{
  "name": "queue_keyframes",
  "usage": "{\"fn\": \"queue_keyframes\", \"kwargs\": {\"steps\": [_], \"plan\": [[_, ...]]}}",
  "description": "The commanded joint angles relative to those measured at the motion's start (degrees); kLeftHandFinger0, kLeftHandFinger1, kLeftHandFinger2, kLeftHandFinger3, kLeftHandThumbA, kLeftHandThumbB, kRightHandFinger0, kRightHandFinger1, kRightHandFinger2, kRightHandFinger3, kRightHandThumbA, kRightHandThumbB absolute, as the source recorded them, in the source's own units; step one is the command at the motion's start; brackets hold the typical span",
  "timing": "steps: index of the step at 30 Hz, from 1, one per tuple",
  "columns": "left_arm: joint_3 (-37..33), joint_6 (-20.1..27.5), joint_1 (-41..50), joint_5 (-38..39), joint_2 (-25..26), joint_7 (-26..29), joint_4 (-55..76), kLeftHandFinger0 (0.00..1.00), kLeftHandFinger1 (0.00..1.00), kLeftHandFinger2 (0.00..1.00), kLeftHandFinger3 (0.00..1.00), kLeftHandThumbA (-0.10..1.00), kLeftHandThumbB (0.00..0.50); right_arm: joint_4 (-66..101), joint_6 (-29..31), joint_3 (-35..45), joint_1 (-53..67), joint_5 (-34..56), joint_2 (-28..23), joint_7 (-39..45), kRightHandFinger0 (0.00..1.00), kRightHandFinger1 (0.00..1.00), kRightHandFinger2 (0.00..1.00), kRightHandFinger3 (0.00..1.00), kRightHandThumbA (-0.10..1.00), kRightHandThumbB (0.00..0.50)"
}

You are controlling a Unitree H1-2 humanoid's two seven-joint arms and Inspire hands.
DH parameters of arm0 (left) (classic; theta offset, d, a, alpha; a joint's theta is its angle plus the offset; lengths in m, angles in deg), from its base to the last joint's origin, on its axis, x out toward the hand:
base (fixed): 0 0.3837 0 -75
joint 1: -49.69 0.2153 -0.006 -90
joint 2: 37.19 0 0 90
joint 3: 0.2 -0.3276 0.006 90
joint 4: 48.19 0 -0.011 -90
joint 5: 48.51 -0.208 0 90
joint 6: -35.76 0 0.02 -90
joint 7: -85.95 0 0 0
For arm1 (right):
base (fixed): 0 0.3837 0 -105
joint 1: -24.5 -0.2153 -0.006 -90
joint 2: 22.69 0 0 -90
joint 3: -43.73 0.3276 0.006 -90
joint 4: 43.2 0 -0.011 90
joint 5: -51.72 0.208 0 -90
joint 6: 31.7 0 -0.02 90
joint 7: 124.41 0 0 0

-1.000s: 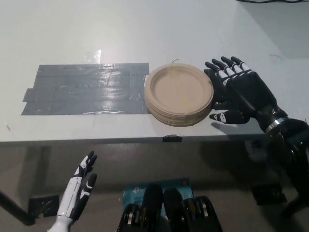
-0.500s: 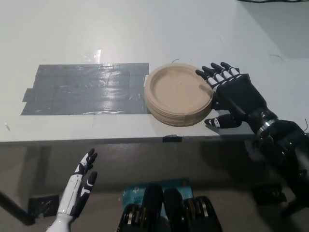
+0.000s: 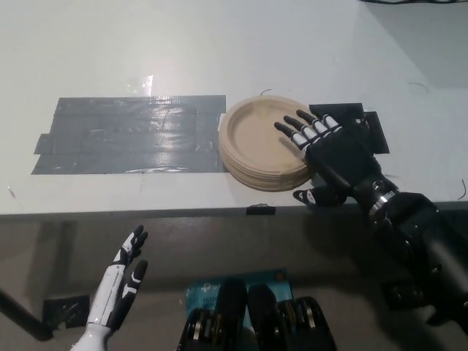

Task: A stack of plates is kept in the middle of the desk close to the robot and the robot grabs the stack with its right hand, picks it up and hands it to a person.

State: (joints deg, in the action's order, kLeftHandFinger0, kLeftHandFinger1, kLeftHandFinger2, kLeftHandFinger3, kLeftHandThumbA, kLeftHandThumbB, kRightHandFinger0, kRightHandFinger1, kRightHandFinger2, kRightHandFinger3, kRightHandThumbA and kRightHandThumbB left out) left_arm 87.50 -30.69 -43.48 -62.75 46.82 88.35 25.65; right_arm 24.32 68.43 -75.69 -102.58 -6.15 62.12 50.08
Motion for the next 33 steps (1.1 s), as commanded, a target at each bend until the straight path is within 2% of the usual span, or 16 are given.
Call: {"fn": "queue_keyframes", "kwargs": {"steps": [1, 16, 19, 22, 26, 31, 33], "plan": [[0.4, 3.0, -0.4, -0.4, 0.9, 1.2, 0.6, 1.00, 1.00, 1.00, 1.00, 1.00, 0.367, -1.4, 1.2, -1.0, -3.6, -2.6, 0.3, -4.6, 1.00, 1.00, 1.00, 1.00, 1.00, 0.500], [0.3, 3.4, -0.9, 0.1, 0.9, 1.3, 0.3, 1.00, 1.00, 1.00, 1.00, 1.00, 0.365, -6.6, 0.2, -3.7, -5.5, -5.0, 0.9, -8.0, 1.00, 1.00, 1.00, 1.00, 1.00, 0.500], [0.5, 3.3, -0.9, 0.6, 0.9, 0.7, 0.3, 1.00, 1.00, 1.00, 1.00, 1.00, 0.379, -7.5, 0.4, -4.0, -5.8, -5.3, 0.9, -8.9, 1.00, 1.00, 1.00, 1.00, 0.99, 0.500], [0.5, 3.4, -1.0, 0.1, 1.0, 1.1, 0.4, 1.00, 1.00, 1.00, 1.00, 1.00, 0.369, -8.7, 0.4, -4.4, -6.4, -5.7, 1.0, -9.2, 1.00, 1.00, 1.00, 1.00, 0.98, 0.500], [0.4, 3.4, -1.2, 0.3, 1.1, 1.2, 0.5, 1.00, 1.00, 1.00, 1.00, 1.00, 0.368, -10.9, 0.1, -5.7, -7.5, -6.9, 1.3, -9.7, 1.00, 1.00, 1.00, 1.00, 0.95, 0.500], [0.5, 3.4, -1.2, 0.2, 1.0, 1.3, 0.4, 1.00, 1.00, 1.00, 1.00, 1.00, 0.372, -14.2, 0.2, -7.9, -8.8, -7.6, 2.2, -10.5, 1.00, 1.00, 1.00, 1.00, 0.84, 0.500], [0.5, 3.4, -1.1, 0.2, 1.0, 1.4, 0.5, 1.00, 1.00, 1.00, 1.00, 1.00, 0.373, -15.3, -0.3, -9.0, -9.4, -8.2, 2.6, -10.3, 1.00, 1.00, 1.00, 1.00, 0.83, 0.500]]}}
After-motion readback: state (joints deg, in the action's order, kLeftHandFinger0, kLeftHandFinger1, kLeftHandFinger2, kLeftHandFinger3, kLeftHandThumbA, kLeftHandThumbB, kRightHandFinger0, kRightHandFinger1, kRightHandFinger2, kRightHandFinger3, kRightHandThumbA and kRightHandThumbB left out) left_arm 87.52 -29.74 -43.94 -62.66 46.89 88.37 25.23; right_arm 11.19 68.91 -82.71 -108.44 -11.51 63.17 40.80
